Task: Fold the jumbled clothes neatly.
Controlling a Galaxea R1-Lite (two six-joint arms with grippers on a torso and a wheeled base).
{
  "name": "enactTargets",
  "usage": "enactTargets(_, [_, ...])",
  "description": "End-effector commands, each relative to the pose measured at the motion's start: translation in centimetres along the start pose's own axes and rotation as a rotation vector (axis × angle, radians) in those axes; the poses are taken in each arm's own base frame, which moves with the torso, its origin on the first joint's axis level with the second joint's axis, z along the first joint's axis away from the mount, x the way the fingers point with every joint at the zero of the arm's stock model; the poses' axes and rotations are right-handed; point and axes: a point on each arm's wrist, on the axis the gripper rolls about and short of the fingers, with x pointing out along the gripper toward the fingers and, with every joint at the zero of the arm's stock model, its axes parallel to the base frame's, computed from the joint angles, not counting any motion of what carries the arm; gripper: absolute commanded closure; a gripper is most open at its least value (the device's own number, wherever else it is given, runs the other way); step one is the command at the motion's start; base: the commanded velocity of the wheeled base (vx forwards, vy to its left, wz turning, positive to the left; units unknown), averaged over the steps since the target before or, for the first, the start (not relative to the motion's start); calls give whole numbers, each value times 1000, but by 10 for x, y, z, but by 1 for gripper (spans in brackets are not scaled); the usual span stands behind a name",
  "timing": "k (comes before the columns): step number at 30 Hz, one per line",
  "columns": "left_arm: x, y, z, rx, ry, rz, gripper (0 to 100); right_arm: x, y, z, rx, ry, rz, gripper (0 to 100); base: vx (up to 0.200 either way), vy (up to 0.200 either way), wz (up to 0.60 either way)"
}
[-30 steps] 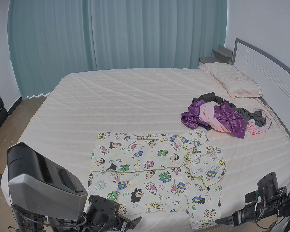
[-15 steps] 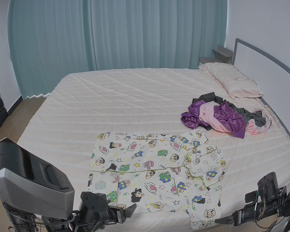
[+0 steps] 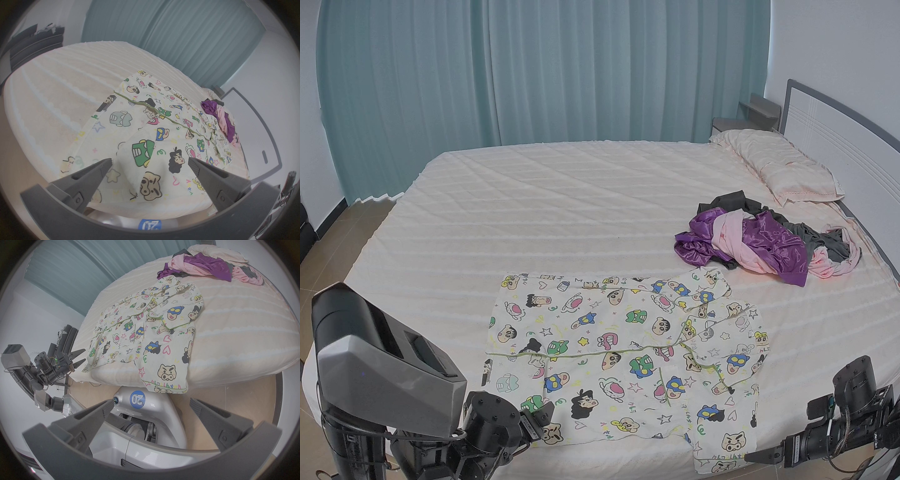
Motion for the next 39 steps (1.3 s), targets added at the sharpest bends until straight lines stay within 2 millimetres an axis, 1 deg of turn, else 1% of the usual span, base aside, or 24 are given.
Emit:
enactTargets(1, [7, -2, -1, -32, -7, -1, 0, -1, -2, -5, 2, 12, -6, 0, 0, 0, 0])
enactTargets(4, [11, -4, 0, -41, -15, -6, 0, -1, -2, -4, 2, 9, -5, 0, 0, 0, 0])
enactTargets(10, [24, 1, -8, -25, 0, 33, 0, -3, -2, -5, -1, -5, 1, 0, 0, 0, 0])
enactTargets(17, [23, 4, -7, -27, -9, 50, 0, -3, -2, -5, -1, -3, 0, 0, 0, 0, 0])
enactTargets(21, [26, 2, -4, -30, -67, 74, 0, -3, -1, -4, -2, -4, 1, 0, 0, 0, 0])
enactTargets(25, [31, 1, -1, -41, -81, 76, 0, -3, -1, -5, -2, -4, 1, 0, 0, 0, 0])
enactTargets(26, [32, 1, -2, -35, -81, 78, 100, -3, -1, -4, -2, -6, 2, 0, 0, 0, 0])
enactTargets(32, [36, 6, -7, -20, -66, 103, 100, -4, -1, -4, -3, -11, 5, 0, 0, 0, 0])
enactTargets(39, [33, 8, -4, -12, -72, 110, 100, -4, -2, -5, -2, -4, 1, 0, 0, 0, 0])
